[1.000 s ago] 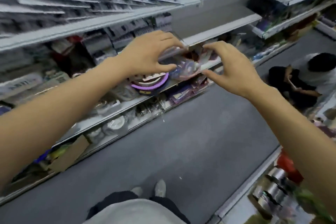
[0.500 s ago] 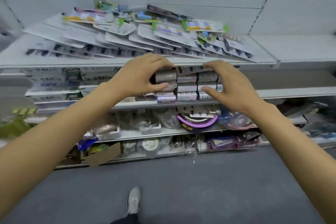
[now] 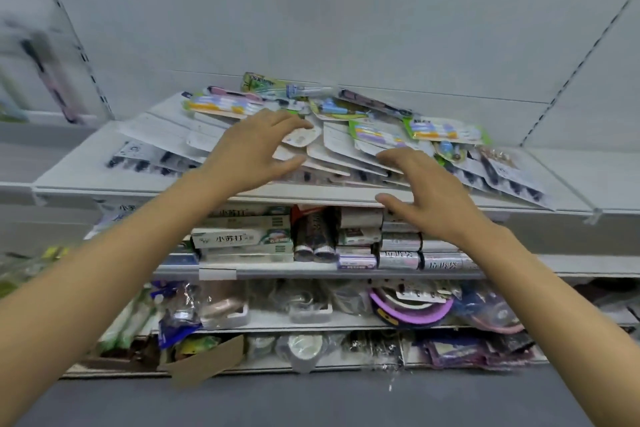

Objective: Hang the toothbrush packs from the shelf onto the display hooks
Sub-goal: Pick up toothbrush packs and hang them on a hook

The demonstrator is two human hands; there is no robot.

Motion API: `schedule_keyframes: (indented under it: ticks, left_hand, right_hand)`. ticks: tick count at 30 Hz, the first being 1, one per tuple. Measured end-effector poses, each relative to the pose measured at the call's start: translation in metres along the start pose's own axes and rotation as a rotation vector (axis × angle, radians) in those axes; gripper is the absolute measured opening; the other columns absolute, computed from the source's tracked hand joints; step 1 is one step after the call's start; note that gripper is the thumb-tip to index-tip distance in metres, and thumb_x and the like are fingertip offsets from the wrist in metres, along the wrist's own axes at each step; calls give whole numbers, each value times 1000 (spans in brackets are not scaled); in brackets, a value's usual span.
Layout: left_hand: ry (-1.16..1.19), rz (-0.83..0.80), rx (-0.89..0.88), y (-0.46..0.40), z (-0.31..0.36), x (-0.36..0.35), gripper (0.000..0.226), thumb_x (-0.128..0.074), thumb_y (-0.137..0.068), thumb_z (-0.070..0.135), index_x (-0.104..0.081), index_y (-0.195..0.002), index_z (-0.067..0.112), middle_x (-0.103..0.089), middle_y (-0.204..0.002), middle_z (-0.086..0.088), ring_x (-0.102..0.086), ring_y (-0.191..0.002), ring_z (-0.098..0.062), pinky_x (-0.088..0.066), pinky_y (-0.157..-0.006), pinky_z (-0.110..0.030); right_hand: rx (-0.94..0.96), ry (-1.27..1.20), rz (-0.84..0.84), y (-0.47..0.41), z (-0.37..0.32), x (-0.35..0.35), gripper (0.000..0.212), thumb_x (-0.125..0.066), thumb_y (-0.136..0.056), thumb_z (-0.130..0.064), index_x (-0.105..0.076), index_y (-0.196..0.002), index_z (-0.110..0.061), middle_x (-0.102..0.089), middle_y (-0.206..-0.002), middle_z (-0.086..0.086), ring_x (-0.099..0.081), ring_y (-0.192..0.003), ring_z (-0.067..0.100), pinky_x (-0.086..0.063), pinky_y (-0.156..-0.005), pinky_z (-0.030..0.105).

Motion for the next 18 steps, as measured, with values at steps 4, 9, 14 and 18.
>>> schedule_keyframes:
  ticks: [4,9,14,18]
  left_hand:
    - [-6,-46,126,-27,-70,1,48,-58,-94,34,-47,-140,28,-53,-141,0,-52,-125,-25,-50,-89,-43]
    - [-61,-162,249,-48,-153,-16,50,-55,-93,22,-47,-142,23,-51,-144,-4,-52,-125,-32,-48,-96,-47]
    - [-108,-260,273,-53,-199,-42,45,-54,-98,39,-50,-142,28,-58,-133,-7,-50,-121,-31,-49,-89,-43]
    - [-105,-272,243,-61,-211,-50,47,-59,-95,41,-53,-140,28,-60,-132,-4,-46,-119,-29,-48,-89,-43]
  right_hand:
    - [-23,14,21,-31,-2,-12,56,-61,-94,-45,-42,-143,-24,-50,-143,-5,-49,-128,18,-48,-92,37]
    - [-78,-4,13,-61,3,-29,56,-62,-93,-44,-42,-142,-24,-49,-144,-5,-48,-130,19,-48,-90,37]
    - [-95,-6,-5,-88,5,-44,56,-63,-93,-43,-43,-142,-25,-49,-143,-4,-48,-127,19,-51,-88,40]
    - [-91,2,-16,-109,8,-54,56,-62,-93,-44,-43,-142,-24,-49,-143,-4,-45,-129,18,-46,-90,36]
Point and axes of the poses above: each hand's wrist, its own y-axis away from the middle knuckle, its own x-axis out of the back of the hand, z = x × y, the point moved 7 cm from there along -y, towards the middle knuckle
